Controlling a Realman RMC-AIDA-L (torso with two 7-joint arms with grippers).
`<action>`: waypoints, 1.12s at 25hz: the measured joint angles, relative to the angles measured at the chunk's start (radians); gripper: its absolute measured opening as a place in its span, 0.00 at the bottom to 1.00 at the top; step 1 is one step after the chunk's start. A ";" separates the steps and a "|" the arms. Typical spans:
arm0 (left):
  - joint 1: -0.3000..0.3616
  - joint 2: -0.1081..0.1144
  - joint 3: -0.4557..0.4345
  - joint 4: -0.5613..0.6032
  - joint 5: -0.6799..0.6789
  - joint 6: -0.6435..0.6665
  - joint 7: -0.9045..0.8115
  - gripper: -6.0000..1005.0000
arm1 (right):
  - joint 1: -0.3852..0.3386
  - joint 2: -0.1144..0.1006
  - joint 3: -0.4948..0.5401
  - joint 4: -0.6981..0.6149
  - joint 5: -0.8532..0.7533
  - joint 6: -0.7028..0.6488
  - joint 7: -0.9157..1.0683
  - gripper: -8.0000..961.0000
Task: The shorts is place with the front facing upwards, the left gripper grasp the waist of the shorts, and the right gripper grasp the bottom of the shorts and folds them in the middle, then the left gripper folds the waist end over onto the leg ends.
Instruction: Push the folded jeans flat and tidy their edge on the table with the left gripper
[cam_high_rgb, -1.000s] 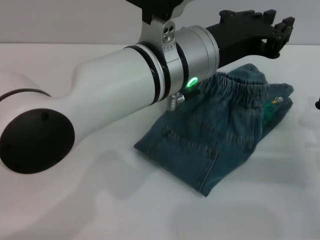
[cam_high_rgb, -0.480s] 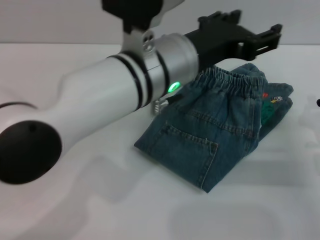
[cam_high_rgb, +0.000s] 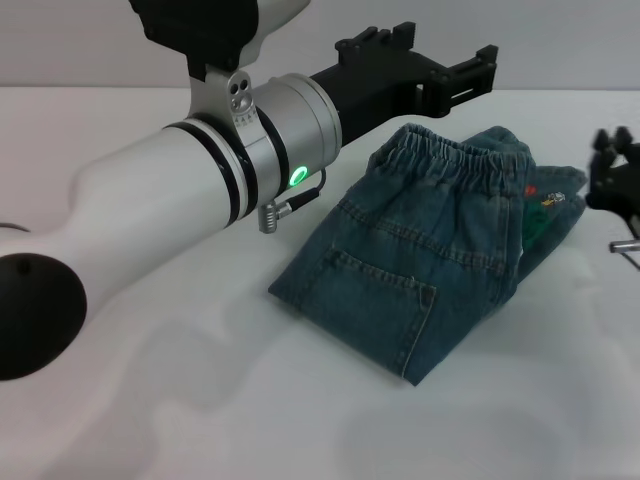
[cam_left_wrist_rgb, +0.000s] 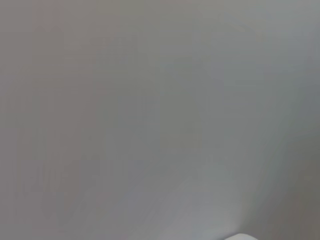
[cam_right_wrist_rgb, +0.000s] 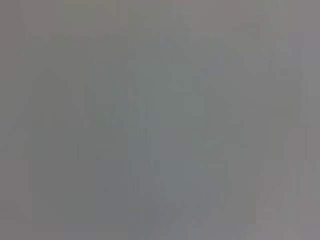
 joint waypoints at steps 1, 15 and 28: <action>-0.002 0.000 -0.001 0.004 0.000 -0.002 0.000 0.85 | -0.016 0.000 0.000 0.041 -0.018 0.030 0.000 0.12; -0.011 0.000 -0.048 0.042 0.000 -0.023 0.000 0.85 | -0.238 -0.001 0.013 0.562 -0.084 0.508 0.004 0.55; 0.144 0.003 -0.304 0.105 0.002 -0.103 0.029 0.85 | -0.284 0.006 0.091 0.800 0.018 0.931 0.025 0.58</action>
